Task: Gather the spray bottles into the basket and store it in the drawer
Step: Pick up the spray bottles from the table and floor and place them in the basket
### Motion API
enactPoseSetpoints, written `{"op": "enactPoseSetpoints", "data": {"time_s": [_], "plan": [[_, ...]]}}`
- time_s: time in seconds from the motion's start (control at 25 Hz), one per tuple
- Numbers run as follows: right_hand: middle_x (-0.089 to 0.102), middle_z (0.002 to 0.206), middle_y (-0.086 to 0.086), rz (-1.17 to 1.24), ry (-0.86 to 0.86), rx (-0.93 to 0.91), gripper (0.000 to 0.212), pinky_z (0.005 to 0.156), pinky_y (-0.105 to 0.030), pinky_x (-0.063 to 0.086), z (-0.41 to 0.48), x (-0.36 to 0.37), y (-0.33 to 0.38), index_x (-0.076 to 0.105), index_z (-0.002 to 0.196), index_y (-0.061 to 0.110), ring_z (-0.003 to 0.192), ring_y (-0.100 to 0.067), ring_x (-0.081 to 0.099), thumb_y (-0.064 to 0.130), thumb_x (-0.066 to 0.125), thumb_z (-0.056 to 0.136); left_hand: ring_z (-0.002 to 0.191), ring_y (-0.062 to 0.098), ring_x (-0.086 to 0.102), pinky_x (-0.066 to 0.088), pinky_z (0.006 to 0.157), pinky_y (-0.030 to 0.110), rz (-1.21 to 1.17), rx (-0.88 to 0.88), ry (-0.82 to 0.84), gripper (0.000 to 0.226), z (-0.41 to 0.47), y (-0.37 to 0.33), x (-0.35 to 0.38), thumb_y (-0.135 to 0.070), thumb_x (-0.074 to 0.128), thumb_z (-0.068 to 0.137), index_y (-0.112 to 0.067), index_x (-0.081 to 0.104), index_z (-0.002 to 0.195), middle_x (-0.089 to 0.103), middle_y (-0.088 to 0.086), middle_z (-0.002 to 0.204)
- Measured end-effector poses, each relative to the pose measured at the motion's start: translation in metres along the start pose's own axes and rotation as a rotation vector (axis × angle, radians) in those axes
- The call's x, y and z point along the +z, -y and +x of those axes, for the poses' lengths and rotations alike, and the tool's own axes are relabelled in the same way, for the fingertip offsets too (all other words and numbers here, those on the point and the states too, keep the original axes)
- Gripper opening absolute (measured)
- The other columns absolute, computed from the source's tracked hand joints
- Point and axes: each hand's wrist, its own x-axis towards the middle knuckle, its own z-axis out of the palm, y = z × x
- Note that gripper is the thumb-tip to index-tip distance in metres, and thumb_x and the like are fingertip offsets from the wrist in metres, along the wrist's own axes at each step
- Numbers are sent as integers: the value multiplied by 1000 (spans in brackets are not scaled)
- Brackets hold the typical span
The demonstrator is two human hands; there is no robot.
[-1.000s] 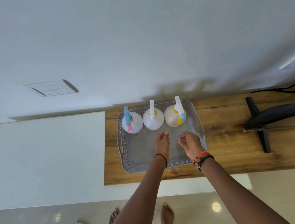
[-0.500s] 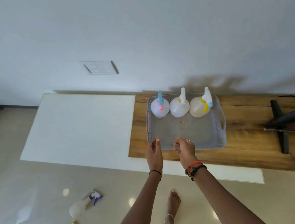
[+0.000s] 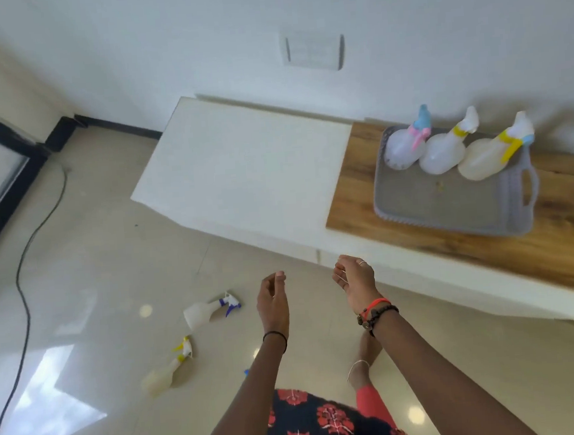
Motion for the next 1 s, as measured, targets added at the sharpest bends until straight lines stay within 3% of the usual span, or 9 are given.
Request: {"op": "enactPoseSetpoints", "data": {"time_s": [0.36,0.56,0.76,1.0], "plan": [[50,72,-6,-84,31,78,18,64,-23,45,-48,27,-175,49,78,12,62,-15,47,0,46,92,107,24,62,43,92,31,68,-124,-72,27,-9,130,-173,-26,49,97,-7,64,106,69,10,110],[50,72,-6,-204,33,160,17,64,-23,45,-26,25,-261,51,78,10,64,-15,48,0,46,91,102,23,60,41,87,28,109,-235,-106,25,0,201,-207,-27,49,96,-8,64,104,68,9,105],[39,65,-5,-383,95,220,29,59,-24,34,33,21,-362,45,65,16,58,-16,36,-2,43,88,92,19,55,38,80,27,258,-276,-131,27,29,288,-222,-24,50,96,-5,62,111,66,9,104],[33,57,-4,-607,182,311,35,57,-26,27,109,15,-488,36,55,17,53,-15,28,1,41,87,119,29,52,38,92,28,530,-371,20,38,83,408,-236,-23,55,93,-5,54,126,52,17,133]]}}
